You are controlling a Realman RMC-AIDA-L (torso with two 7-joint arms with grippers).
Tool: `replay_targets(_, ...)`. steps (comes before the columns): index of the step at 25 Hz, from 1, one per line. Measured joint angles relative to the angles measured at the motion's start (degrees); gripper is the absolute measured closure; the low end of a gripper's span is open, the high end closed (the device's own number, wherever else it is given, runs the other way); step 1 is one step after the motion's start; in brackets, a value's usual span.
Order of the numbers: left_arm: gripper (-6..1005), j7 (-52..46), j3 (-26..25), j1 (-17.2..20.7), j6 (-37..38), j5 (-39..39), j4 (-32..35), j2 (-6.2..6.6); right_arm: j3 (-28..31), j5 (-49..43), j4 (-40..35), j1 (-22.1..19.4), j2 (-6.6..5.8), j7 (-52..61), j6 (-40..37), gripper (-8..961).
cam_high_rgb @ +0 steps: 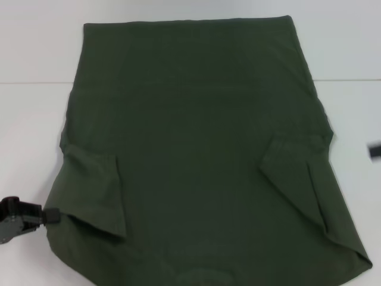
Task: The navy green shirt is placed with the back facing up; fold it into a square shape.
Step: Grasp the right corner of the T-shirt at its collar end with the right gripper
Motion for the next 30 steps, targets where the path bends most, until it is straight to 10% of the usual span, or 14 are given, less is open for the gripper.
replay_targets(8, 984, 0.0, -0.8, -2.5, -3.3, -0.5, -3.4, 0.63, 0.4, -11.5, -1.8, -1.3, 0.35, -1.2, -3.5, 284)
replay_targets(30, 985, -0.5, -2.1, -3.2, -5.5, -2.3, -5.0, 0.4, -1.8, -16.7, -1.8, -2.0, 7.96, -7.7, 1.8, 306)
